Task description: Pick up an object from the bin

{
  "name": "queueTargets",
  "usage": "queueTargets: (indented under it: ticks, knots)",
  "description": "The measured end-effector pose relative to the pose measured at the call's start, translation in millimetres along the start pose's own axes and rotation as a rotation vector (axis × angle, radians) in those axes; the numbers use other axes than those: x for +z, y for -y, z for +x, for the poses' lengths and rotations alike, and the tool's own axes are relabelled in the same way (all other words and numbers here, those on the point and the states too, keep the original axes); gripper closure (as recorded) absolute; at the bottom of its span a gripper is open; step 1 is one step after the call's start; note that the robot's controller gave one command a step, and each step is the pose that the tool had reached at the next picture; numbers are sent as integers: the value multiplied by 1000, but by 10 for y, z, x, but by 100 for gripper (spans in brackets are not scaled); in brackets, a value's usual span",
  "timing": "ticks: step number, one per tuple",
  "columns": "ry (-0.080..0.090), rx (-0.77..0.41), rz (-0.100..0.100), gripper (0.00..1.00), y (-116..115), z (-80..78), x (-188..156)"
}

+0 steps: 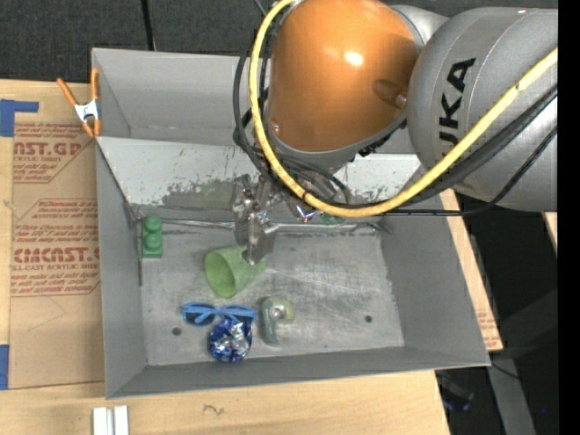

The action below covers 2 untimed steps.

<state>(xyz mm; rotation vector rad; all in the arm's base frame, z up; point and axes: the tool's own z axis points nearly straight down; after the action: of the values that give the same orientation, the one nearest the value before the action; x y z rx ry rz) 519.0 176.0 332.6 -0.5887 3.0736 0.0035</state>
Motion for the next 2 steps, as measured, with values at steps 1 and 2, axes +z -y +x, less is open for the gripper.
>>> queueTargets:
  ticks: [1, 2]
  knots:
    - [-16, 322, 1, 100, -212, -154, 1191]
    - [-12, 322, 1, 0, -207, -159, 1163]
